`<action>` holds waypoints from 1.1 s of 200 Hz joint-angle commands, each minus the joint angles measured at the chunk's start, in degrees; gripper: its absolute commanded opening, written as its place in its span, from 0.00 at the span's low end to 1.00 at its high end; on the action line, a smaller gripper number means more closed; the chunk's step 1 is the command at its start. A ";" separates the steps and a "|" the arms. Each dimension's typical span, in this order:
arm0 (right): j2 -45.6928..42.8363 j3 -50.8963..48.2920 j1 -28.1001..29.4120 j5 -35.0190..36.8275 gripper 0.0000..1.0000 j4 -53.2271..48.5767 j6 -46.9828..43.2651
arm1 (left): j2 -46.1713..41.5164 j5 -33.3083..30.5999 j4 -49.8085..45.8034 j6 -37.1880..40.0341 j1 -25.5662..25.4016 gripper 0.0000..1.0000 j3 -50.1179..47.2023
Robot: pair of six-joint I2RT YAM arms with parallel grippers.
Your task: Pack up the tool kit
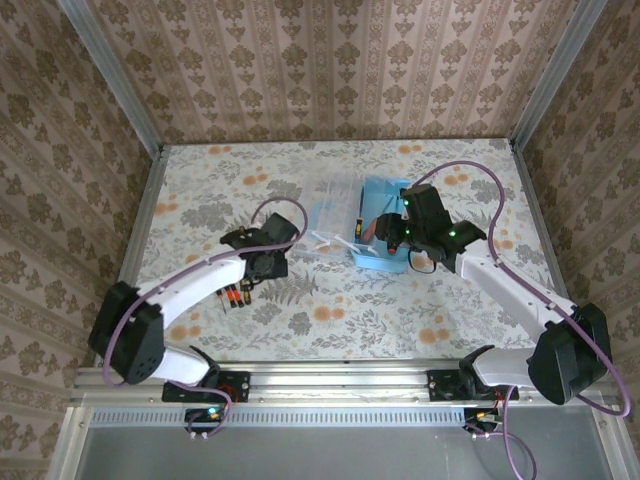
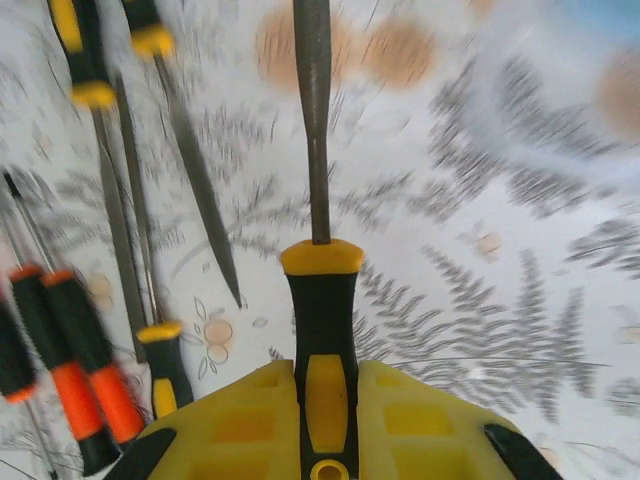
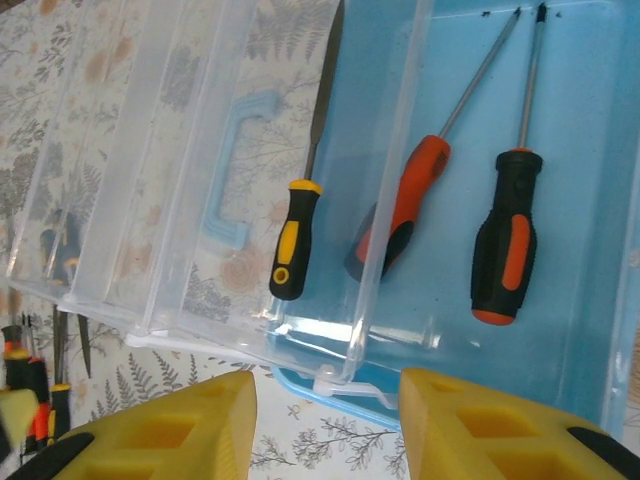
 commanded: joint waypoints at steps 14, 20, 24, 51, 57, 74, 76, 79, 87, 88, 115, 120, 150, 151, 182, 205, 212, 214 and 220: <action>1.17 0.64 -0.36 -5.79 0.46 4.27 -0.49 | -4.77 1.51 -2.62 10.23 -0.38 0.04 6.70; 1.21 0.64 -0.36 -6.66 0.46 4.96 -0.44 | -4.91 0.85 -3.33 11.42 -1.16 0.04 8.20; 1.28 0.79 -0.36 -7.32 0.47 5.32 -0.44 | -4.76 0.55 -3.84 12.12 -1.69 0.04 9.06; 1.18 0.56 -0.36 -11.99 0.48 9.23 1.06 | -3.50 9.18 0.27 15.90 -4.46 0.03 12.89; 1.00 0.37 -0.36 -13.43 0.48 10.72 1.81 | -2.90 11.50 1.74 16.09 -4.79 0.03 13.22; 1.10 -0.18 -0.36 -17.22 0.48 15.08 4.16 | -0.40 16.66 4.81 15.86 -5.46 0.02 14.19; 1.15 -0.22 -0.36 -17.54 0.48 15.51 4.38 | -0.11 17.39 5.17 15.87 -5.55 0.02 14.29; 1.24 -0.23 -0.35 -17.88 0.48 16.11 4.77 | 0.31 18.23 5.52 15.95 -5.61 0.02 14.41; 1.42 -0.28 -0.36 -18.40 0.48 17.55 5.57 | 1.28 19.39 6.67 15.83 -6.25 0.03 14.93; 1.47 -0.30 -0.36 -18.42 0.48 17.73 5.68 | 1.39 19.54 6.77 15.78 -6.33 0.03 14.95; 4.41 1.10 -0.35 -19.51 0.48 19.54 8.15 | 3.73 22.14 9.78 14.55 -7.57 0.03 16.21; 5.02 1.17 -0.28 -19.85 0.48 20.25 8.68 | 4.22 22.38 10.05 14.48 -7.90 0.03 16.55; 9.74 3.33 -0.27 -20.50 0.45 21.82 11.18 | 6.53 22.58 11.03 13.82 -9.06 0.03 18.33; 9.81 3.39 -0.27 -20.52 0.45 21.79 11.22 | 6.57 22.63 11.10 13.81 -9.05 0.03 18.40; 11.80 4.38 -0.27 -21.54 0.38 23.09 11.60 | 7.61 22.91 11.71 13.87 -9.86 0.03 19.17; 12.16 4.61 -0.27 -22.03 0.26 23.59 11.94 | 8.25 23.35 12.25 13.72 -9.92 0.03 19.22; 12.19 4.52 -0.27 -22.05 0.22 23.71 12.05 | 8.20 23.61 12.72 13.66 -9.95 0.03 19.10; 12.17 4.45 -0.27 -22.06 0.20 23.82 12.08 | 8.26 23.63 12.75 13.68 -9.97 0.03 19.09; 12.31 4.48 -0.27 -22.06 0.16 23.92 12.33 | 8.28 23.43 12.76 13.59 -9.95 0.03 19.26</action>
